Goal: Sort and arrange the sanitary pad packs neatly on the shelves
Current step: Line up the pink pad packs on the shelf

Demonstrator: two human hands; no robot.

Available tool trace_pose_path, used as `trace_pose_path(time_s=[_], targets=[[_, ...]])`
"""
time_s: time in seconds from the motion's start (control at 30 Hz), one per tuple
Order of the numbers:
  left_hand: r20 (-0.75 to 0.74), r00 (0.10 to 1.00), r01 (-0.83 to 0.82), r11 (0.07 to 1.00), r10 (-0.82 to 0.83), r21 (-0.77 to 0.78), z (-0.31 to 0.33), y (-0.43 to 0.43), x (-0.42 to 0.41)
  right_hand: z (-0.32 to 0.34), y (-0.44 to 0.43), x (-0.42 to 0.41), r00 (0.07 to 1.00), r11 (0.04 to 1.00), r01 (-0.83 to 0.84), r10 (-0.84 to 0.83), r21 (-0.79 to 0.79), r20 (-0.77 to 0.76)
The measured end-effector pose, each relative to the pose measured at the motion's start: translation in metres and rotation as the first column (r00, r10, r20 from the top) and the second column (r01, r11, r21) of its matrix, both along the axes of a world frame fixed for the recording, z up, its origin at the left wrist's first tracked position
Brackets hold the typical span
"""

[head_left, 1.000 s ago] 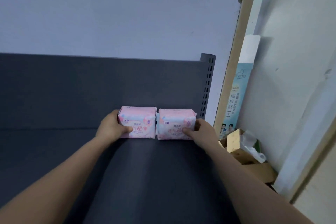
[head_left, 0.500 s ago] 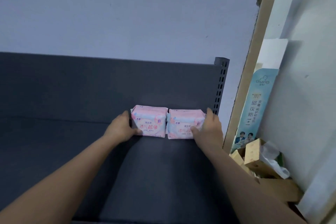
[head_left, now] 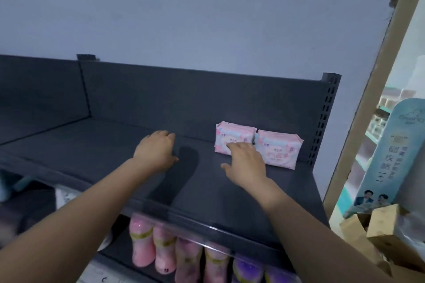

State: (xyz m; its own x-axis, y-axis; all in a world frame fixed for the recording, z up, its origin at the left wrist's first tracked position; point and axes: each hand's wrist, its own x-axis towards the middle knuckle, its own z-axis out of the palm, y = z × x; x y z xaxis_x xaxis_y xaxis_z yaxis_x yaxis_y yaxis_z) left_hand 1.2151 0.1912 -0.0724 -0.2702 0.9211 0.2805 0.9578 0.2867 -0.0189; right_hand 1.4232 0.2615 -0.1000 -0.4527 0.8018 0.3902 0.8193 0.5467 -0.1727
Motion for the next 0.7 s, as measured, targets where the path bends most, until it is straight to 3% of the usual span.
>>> trace_pose_path(time_s=[0.17, 0.4, 0.7], targets=[[-0.069, 0.988, -0.138, 0.99, 0.139, 0.015, -0.002, -0.068, -0.04, 0.0, -0.035, -0.056, 0.98, 0.982, -0.181, 0.185, -0.054, 0.076], [-0.12, 0.927, -0.357, 0.934, 0.354, 0.0, -0.008, -0.167, -0.098, 0.006, -0.094, -0.139, 0.899, 0.9, -0.43, 0.434, -0.073, 0.053], [-0.061, 0.804, -0.594, 0.801, 0.591, -0.075, -0.02, -0.292, -0.175, -0.003, -0.179, -0.252, 0.764, 0.775, -0.624, 0.632, -0.096, 0.134]])
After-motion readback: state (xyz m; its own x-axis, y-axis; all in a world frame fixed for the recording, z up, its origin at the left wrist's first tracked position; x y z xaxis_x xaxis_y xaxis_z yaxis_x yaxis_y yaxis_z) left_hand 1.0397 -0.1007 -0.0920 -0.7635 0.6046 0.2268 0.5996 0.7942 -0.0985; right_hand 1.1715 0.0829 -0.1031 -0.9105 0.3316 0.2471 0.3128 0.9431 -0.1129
